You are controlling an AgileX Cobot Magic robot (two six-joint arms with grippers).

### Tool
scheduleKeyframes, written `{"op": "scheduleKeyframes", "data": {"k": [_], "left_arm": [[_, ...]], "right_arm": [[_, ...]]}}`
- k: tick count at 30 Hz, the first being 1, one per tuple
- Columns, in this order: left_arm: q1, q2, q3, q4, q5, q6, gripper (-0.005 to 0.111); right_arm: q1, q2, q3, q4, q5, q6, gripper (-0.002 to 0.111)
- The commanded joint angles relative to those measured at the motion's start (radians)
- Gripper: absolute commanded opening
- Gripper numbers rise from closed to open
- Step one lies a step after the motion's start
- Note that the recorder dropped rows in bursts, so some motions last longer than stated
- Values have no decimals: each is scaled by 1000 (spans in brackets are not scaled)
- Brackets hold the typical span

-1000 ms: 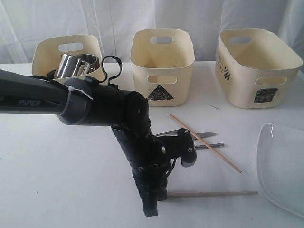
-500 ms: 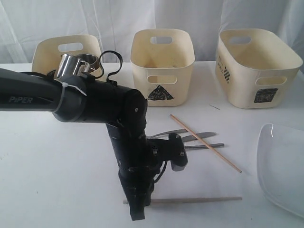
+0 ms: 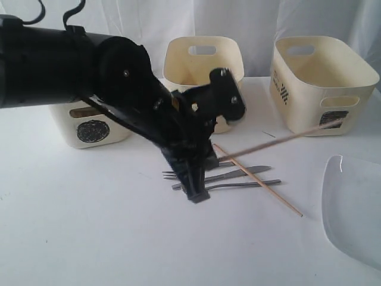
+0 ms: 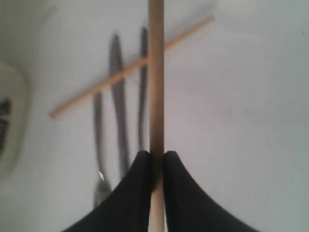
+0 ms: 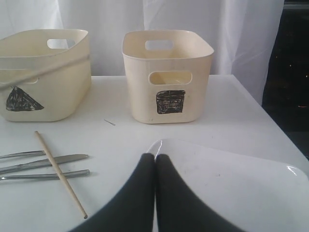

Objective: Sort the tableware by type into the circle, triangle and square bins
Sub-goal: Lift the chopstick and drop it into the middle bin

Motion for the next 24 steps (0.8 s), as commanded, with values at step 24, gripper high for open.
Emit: {"op": "scheduleKeyframes", "data": {"k": [24], "left_arm": [[198, 404, -411, -21, -598, -83, 0]], "right_arm": [[20, -7, 6, -5, -7, 0, 0]]}}
